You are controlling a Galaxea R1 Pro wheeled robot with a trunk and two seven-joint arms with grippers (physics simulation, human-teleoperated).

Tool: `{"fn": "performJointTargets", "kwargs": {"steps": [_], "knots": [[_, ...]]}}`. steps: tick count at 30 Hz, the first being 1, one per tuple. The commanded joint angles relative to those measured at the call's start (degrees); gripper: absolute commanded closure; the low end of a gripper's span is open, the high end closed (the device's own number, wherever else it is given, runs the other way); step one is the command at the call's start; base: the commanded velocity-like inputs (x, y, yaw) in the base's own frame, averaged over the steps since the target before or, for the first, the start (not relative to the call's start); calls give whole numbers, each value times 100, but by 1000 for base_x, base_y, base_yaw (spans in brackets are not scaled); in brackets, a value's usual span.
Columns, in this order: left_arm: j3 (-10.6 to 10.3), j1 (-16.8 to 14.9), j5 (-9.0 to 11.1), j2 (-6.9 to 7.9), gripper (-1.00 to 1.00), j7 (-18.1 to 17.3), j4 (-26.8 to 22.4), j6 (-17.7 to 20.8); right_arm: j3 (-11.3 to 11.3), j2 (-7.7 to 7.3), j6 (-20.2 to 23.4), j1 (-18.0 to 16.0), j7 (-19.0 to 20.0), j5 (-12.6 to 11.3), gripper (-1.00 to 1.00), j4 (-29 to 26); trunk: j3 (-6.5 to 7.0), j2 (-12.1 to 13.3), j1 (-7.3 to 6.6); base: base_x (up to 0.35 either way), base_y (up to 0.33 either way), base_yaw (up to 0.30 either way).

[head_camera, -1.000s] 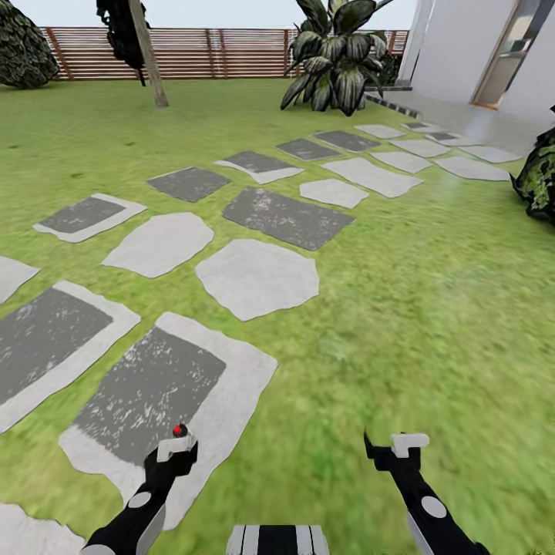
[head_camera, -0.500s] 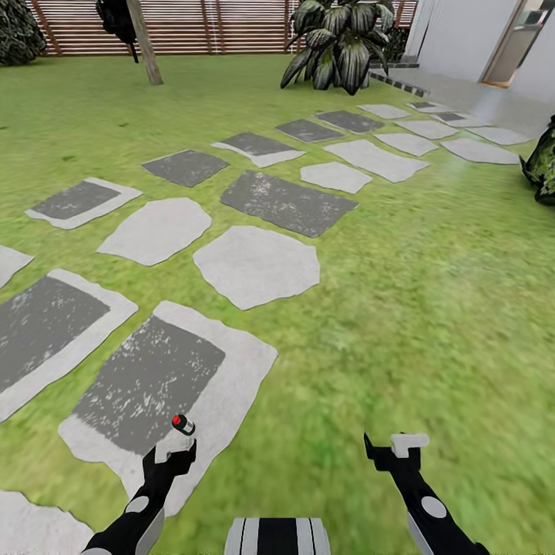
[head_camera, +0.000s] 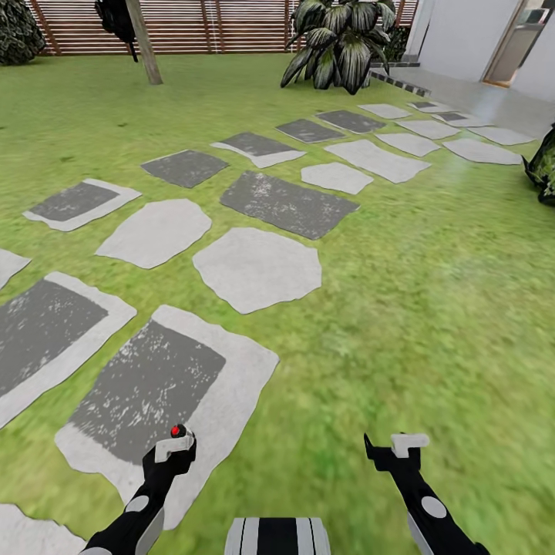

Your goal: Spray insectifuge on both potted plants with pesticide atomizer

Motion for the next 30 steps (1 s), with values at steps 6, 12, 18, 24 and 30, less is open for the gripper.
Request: {"fn": "performJointTargets", "kwargs": {"steps": [6,12,18,24,30], "knots": [[2,-7,3,-3,-100,11,5,-19,0,-1,-17,-2,-3,2,-100,-5,-3,-1,-1,15,1,0],[-1,-8,3,3,-100,11,-4,-21,0,-1,-17,-2,-3,2,-100,2,-3,-1,-1,159,0,0],[-4,-5,3,3,-100,11,-18,-27,0,-1,-17,-2,-3,2,-100,3,-3,-1,-1,25,0,0],[-4,1,3,-4,-100,11,-21,-28,0,-1,-17,-2,3,2,-100,3,-3,-1,-1,2,0,0],[-4,-5,3,3,-100,11,-16,-28,0,-1,-17,-2,6,-3,-100,3,-51,-4,4,0,0,0]]}}
